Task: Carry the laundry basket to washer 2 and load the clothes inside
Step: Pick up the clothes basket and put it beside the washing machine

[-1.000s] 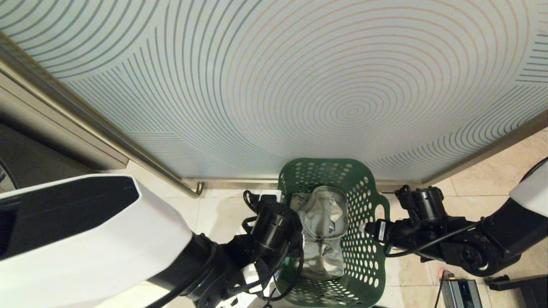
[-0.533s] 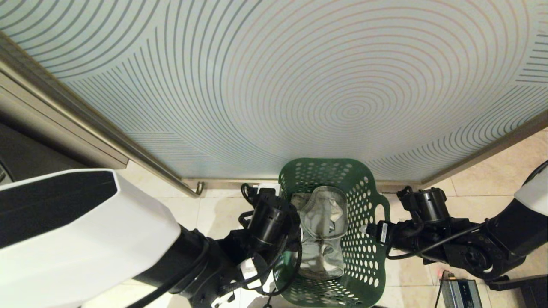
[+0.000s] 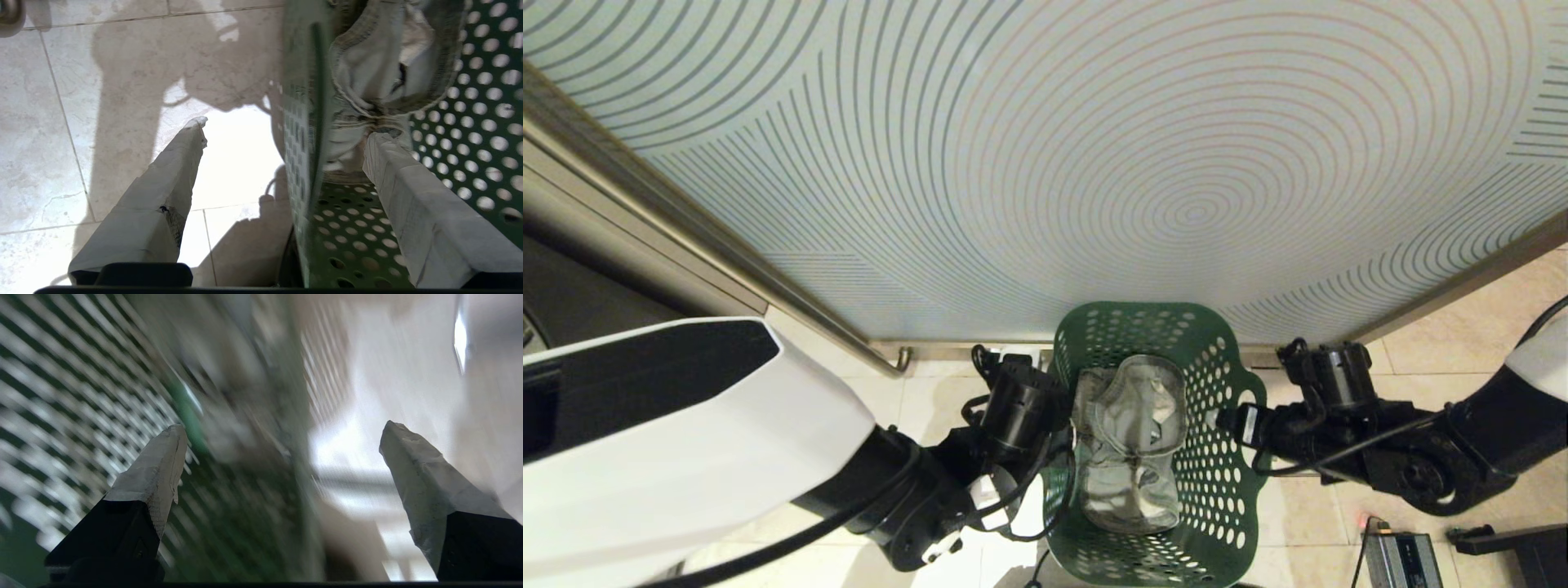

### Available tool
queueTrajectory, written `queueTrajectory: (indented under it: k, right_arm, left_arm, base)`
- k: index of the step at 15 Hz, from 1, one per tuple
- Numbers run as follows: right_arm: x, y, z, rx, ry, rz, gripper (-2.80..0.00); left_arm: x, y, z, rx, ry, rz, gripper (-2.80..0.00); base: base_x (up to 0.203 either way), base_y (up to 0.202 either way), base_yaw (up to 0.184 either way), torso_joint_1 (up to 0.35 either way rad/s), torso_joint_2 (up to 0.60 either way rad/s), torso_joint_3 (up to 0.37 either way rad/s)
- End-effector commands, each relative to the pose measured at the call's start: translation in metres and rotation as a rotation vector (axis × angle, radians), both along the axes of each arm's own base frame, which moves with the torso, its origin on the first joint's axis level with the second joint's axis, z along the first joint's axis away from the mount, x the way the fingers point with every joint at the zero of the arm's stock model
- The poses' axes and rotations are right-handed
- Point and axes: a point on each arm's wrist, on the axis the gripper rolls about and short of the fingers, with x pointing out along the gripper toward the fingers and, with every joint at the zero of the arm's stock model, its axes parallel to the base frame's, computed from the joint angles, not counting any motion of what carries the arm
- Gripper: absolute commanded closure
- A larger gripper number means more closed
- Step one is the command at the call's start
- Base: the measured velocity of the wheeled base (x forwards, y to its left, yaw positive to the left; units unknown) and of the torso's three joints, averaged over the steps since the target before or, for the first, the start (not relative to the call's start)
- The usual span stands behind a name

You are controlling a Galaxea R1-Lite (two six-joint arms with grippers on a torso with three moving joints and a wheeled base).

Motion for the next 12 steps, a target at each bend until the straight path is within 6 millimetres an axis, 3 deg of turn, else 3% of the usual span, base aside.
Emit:
queueTrajectory:
  k: [1, 3, 6, 7, 12]
  right_arm:
    - [0.019, 0.005, 0.024, 0.032, -0.108, -0.002, -2.8]
    - [0.025, 0.007, 0.032, 0.04, -0.141, -0.001, -2.8]
    - [-0.011, -0.003, -0.011, -0.012, 0.051, 0.0, -2.8]
    - [-0.018, -0.004, -0.017, -0.018, 0.081, 0.002, -2.8]
    - [-0.014, -0.001, -0.023, -0.016, 0.093, 0.009, -2.8]
  left_arm:
    - [0.008, 0.001, -0.014, 0.016, 0.013, 0.018, -2.8]
    - [0.017, 0.001, -0.026, 0.017, -0.004, 0.023, -2.8]
    - [0.019, 0.0, -0.033, 0.02, -0.005, 0.016, -2.8]
    - [0.019, 0.0, -0.033, 0.021, -0.006, 0.016, -2.8]
    - [0.017, -0.002, -0.034, 0.014, 0.005, -0.015, -2.8]
  base:
    - [0.0, 0.0, 0.0, 0.0, 0.0, 0.0]
    - [0.0, 0.0, 0.0, 0.0, 0.0, 0.0]
    - [0.0, 0.0, 0.0, 0.0, 0.0, 0.0]
    - [0.0, 0.0, 0.0, 0.0, 0.0, 0.0]
    - [0.0, 0.0, 0.0, 0.0, 0.0, 0.0]
